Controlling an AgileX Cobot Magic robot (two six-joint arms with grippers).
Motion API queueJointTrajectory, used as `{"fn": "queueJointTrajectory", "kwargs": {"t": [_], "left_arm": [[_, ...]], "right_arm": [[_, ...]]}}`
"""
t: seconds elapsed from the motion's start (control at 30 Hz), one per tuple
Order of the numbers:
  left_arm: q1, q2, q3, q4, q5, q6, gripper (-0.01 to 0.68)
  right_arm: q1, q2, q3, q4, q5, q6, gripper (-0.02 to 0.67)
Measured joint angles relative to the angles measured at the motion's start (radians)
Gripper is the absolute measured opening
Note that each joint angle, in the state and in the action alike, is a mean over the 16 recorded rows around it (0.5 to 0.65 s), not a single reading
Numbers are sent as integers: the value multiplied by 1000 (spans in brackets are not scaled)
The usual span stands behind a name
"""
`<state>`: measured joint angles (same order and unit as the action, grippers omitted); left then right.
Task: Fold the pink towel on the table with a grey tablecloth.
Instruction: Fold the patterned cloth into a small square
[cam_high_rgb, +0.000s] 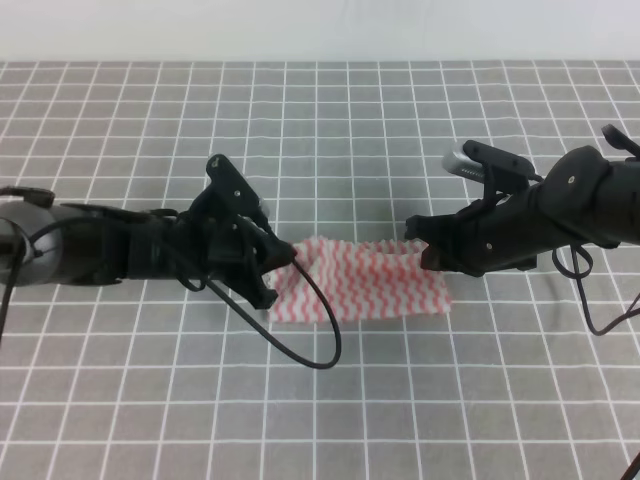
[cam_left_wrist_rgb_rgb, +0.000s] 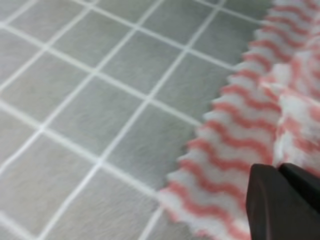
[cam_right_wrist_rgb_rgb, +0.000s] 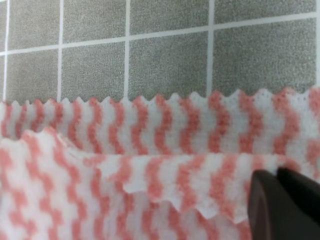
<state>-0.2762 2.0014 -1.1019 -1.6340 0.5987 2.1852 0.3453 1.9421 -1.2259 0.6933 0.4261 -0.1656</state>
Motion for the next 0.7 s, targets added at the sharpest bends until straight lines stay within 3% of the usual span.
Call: {"fn": "queueJointTrajectory", "kwargs": {"t": [0.7], "left_arm": [[-2, -17, -10, -47, -120, 18, -2]], "right_arm": [[0, -4, 0, 0, 0, -1, -15]]}}
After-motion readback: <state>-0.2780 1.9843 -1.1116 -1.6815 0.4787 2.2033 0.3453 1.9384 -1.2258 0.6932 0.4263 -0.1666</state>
